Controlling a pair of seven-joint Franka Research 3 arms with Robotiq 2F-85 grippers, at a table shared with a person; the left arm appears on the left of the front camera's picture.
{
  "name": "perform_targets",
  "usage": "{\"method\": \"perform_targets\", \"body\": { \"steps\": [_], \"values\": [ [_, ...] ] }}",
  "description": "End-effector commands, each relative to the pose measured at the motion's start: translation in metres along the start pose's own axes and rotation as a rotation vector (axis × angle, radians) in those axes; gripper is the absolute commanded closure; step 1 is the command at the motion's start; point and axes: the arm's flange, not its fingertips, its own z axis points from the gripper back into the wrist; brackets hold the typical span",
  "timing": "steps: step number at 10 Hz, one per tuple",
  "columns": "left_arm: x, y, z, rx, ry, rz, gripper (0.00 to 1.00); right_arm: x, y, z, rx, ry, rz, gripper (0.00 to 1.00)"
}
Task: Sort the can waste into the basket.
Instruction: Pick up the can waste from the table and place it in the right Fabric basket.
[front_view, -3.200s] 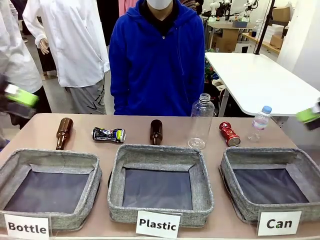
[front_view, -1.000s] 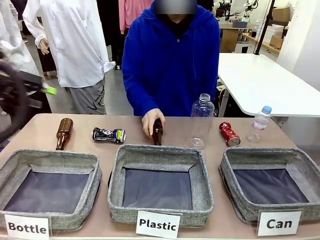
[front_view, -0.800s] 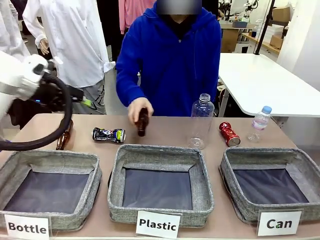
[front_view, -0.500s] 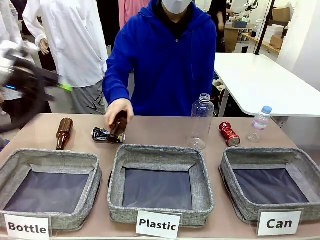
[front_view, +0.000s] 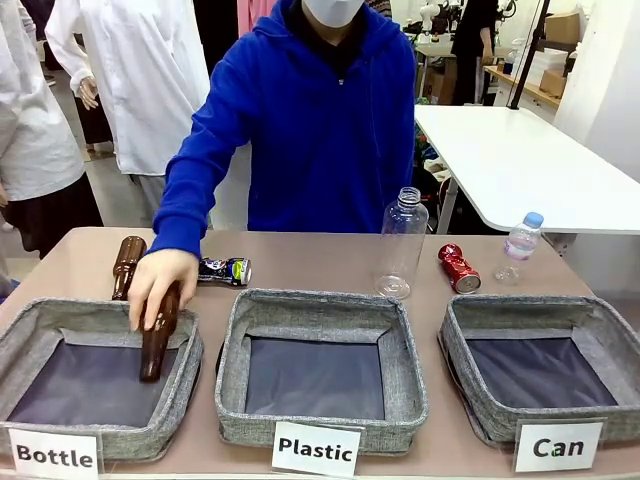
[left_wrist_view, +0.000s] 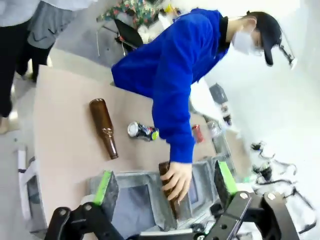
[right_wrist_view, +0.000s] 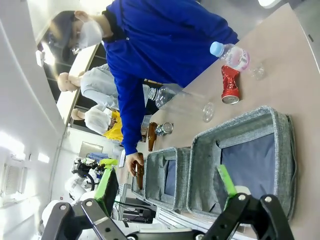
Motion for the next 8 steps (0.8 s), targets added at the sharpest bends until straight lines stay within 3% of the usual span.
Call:
{"method": "perform_targets", "body": {
  "steps": [1,3,5,8],
  "values": [
    [-0.002,0.021,0.011,-0.052,-0.116,0.068,0.0,0.003,0.001,0.0,0.021,-0.018,0.027,0.0],
    [-0.012,0.026,0.028,-0.073,-0.16,0.074,0.0,0.003,0.001,0.0,0.021,-0.018,0.027,0.0],
    [-0.017,0.016,0.02,-0.065,-0.141,0.044,0.0,0.003,0.001,0.0,0.021,-0.018,0.027,0.0],
    [-0.017,-0.02,-0.056,-0.007,-0.022,-0.063,0.0,0.003,0.001,0.0,0.021,-0.018,0.027,0.0]
  ]
}}
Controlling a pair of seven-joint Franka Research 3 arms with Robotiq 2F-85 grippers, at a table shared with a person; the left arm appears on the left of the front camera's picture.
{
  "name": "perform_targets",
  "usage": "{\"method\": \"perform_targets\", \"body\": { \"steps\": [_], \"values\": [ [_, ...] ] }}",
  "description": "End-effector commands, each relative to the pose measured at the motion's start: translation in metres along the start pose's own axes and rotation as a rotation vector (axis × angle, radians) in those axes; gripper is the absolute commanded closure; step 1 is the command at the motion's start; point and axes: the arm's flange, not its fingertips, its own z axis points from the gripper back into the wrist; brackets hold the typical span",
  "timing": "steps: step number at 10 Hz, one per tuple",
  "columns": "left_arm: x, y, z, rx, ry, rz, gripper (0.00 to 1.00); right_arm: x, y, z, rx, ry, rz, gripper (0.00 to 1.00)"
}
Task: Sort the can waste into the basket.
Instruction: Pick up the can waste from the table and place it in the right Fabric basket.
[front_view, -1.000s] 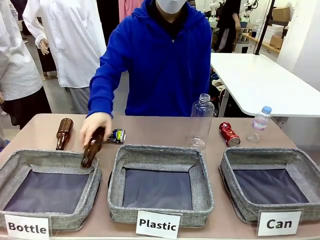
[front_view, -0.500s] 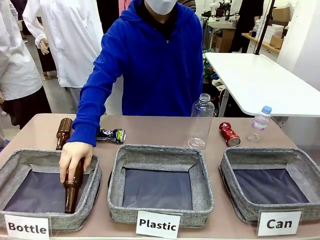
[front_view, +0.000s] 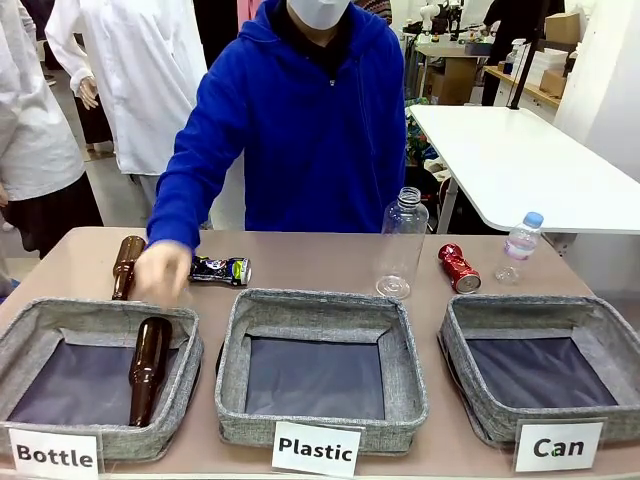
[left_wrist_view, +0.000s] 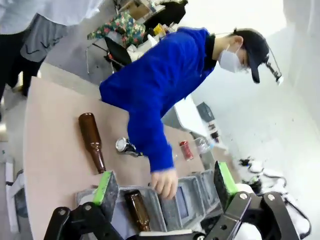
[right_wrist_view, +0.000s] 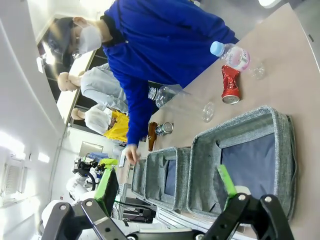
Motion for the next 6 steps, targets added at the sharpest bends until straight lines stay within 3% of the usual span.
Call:
{"method": "perform_targets", "body": {
  "steps": [1,2,4,6],
  "values": [
    [-0.009,-0.018,-0.057,0.069,0.088,-0.09,0.0,0.003,0.0,0.0,0.02,-0.018,0.026,0.0],
    [-0.009,-0.024,-0.083,0.038,0.166,-0.092,0.0,0.003,0.0,0.0,0.02,-0.018,0.026,0.0],
    [-0.03,-0.033,-0.175,0.134,0.34,-0.134,0.0,0.003,0.0,0.0,0.02,-0.018,0.026,0.0],
    [-0.052,-0.039,-0.25,0.219,0.395,-0.195,0.0,0.003,0.0,0.0,0.02,-0.018,0.026,0.0]
  ]
}}
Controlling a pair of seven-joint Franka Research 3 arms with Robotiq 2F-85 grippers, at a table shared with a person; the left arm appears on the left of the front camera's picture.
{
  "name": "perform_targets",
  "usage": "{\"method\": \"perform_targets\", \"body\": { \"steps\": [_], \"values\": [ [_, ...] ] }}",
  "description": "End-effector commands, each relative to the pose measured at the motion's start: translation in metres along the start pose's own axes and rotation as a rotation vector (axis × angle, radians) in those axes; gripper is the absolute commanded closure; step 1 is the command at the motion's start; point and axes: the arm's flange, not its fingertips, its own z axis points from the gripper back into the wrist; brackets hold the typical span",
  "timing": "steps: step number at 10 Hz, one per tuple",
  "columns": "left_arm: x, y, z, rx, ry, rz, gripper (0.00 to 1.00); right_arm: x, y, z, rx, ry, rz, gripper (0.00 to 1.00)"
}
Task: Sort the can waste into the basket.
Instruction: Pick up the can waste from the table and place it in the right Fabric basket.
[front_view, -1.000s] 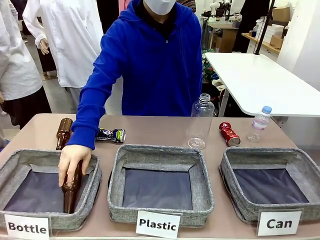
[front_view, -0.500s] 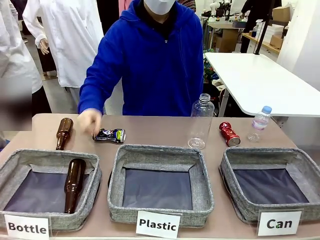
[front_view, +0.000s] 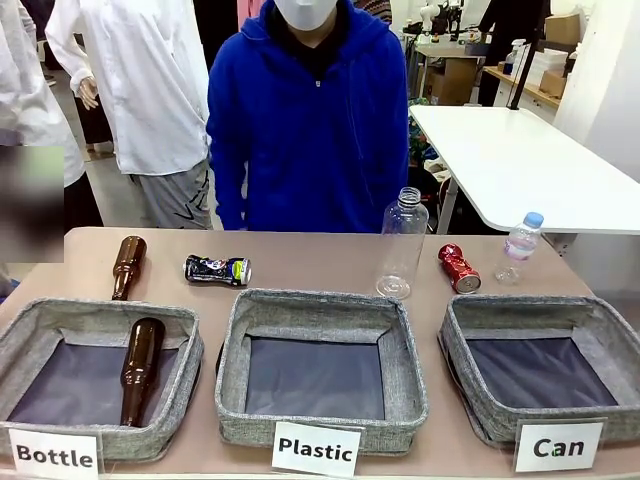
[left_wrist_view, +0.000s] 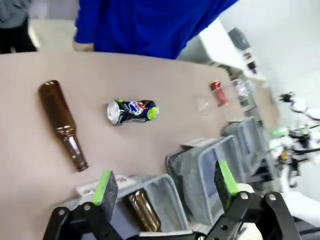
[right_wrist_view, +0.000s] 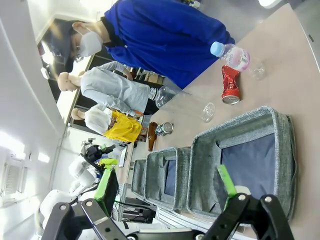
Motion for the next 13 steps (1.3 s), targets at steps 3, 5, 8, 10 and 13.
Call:
{"method": "perform_targets", "body": {
  "steps": [3,5,8,10,13],
  "values": [
    [-0.015,-0.027,-0.136,0.178,0.198,-0.233,0.0,0.002,0.0,0.0,0.02,-0.018,0.025,0.0],
    [-0.038,-0.041,-0.201,0.29,0.307,-0.309,0.0,0.002,0.0,0.0,0.02,-0.018,0.025,0.0],
    [-0.041,-0.046,-0.188,0.21,0.262,-0.288,0.0,0.002,0.0,0.0,0.02,-0.018,0.025,0.0],
    [-0.048,-0.045,-0.21,0.262,0.292,-0.297,0.0,0.002,0.0,0.0,0.02,-0.018,0.025,0.0],
    [0.024,-0.058,-0.233,0.335,0.404,-0.549,0.0,0.002,0.0,0.0,0.02,-0.018,0.025,0.0]
  ]
}}
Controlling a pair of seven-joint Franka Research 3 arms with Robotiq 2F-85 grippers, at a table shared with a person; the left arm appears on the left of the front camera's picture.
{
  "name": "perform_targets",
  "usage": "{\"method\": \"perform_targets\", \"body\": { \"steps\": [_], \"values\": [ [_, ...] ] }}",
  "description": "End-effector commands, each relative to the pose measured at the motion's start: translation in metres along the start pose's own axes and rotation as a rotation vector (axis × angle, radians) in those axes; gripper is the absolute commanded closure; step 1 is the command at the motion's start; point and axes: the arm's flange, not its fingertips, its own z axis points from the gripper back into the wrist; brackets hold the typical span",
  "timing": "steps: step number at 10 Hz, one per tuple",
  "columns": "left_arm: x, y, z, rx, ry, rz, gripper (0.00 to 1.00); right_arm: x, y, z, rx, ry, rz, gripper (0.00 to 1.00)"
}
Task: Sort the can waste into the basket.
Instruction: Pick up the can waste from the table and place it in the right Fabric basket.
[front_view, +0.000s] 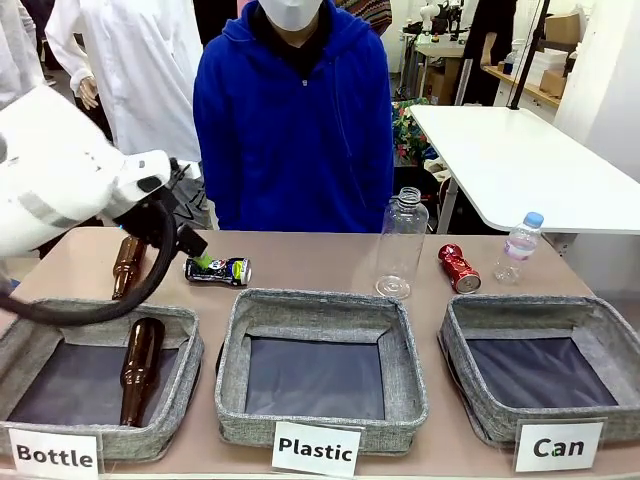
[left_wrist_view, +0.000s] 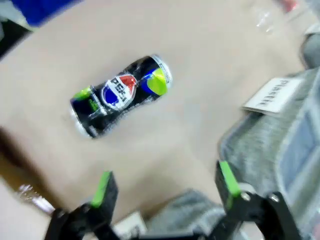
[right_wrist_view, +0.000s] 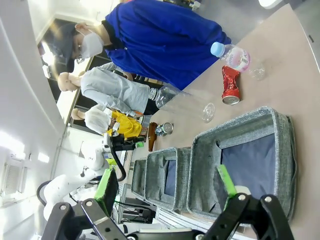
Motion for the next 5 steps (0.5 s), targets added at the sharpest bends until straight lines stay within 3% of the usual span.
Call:
{"method": "perform_targets", "body": {
  "steps": [1,3,5],
  "values": [
    [0.062,0.022,-0.004,-0.024,0.126,-0.272,0.0,0.002,0.0,0.0,0.019,-0.017,0.024,0.0],
    [0.075,0.021,-0.021,0.028,0.141,-0.462,0.0,0.002,0.0,0.0,0.019,-0.017,0.024,0.0],
    [0.08,0.022,-0.034,-0.006,0.203,-0.72,0.0,0.002,0.0,0.0,0.019,-0.017,0.024,0.0]
  ]
}}
